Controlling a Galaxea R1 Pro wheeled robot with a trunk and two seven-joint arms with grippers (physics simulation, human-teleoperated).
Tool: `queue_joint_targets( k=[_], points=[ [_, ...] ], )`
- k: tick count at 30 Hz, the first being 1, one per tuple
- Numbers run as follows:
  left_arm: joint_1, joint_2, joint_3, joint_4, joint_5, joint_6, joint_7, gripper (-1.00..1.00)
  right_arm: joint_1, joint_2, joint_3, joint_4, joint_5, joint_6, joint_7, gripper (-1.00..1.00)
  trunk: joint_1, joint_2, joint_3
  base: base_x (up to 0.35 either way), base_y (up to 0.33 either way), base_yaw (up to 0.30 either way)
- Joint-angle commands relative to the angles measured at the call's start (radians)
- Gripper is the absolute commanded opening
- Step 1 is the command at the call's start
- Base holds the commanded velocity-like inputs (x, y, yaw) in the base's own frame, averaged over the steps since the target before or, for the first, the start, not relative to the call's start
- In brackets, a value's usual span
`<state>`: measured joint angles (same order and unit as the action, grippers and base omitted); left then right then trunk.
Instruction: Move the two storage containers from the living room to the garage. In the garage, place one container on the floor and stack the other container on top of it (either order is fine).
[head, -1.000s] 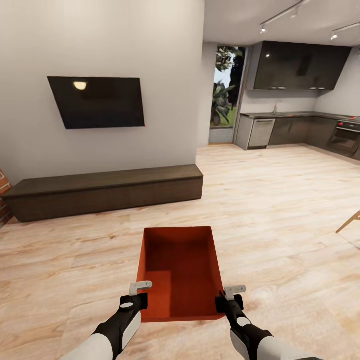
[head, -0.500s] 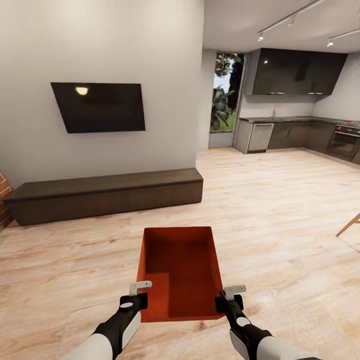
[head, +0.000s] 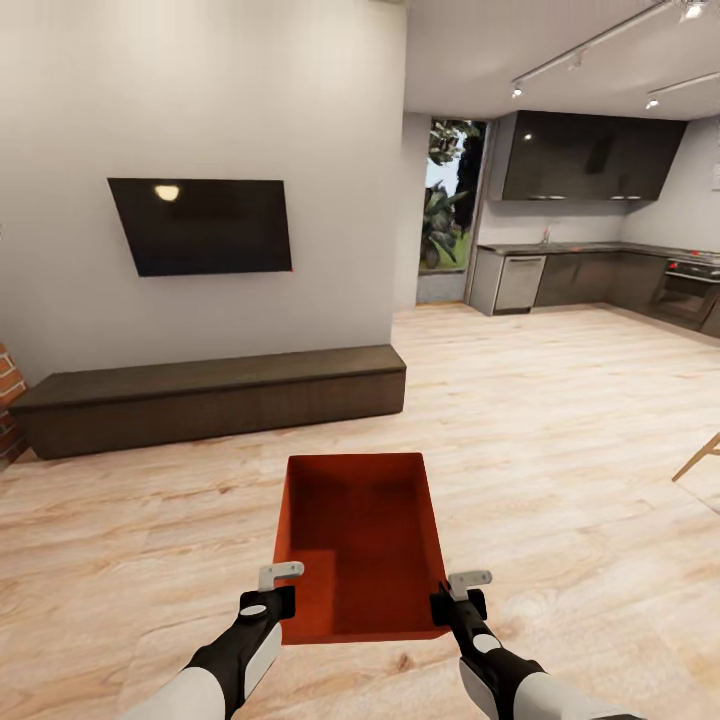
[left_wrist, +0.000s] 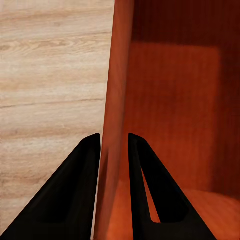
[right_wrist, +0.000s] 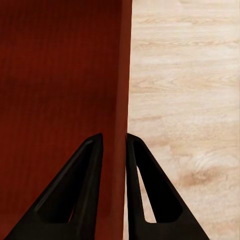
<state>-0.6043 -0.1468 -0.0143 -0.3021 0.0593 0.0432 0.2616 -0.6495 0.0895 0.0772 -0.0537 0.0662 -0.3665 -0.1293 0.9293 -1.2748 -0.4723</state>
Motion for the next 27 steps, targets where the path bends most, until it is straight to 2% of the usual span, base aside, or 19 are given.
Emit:
queue_joint_targets(
  k=[1,3,13,27],
  points=[
    [0.0,0.003,0.01,-0.002,-0.004,0.006,0.018,-1.0,-0.001,-0.002,-0.03,0.0,-0.01,-0.005,-0.019,-1.0,-0.004,0.007,0.004,0.0,0.0,0.0],
    [0.0,0.003,0.01,-0.002,-0.004,0.006,0.018,-1.0,-0.001,-0.002,-0.03,0.0,-0.01,-0.005,-0.019,-1.0,-0.012,0.021,0.013,0.0,0.0,0.0],
    [0.0,0.003,0.01,-0.002,-0.004,0.006,0.018,-1.0,-0.001,-0.002,-0.03,0.0,-0.009,-0.005,-0.019,-1.0,-0.012,0.021,0.029,0.0,0.0,0.0],
    [0.0,0.003,0.01,-0.002,-0.004,0.006,0.018,-1.0,-0.001,-0.002,-0.03,0.0,-0.009,-0.005,-0.019,-1.0,-0.065,0.119,0.096,0.0,0.0,0.0]
  ],
)
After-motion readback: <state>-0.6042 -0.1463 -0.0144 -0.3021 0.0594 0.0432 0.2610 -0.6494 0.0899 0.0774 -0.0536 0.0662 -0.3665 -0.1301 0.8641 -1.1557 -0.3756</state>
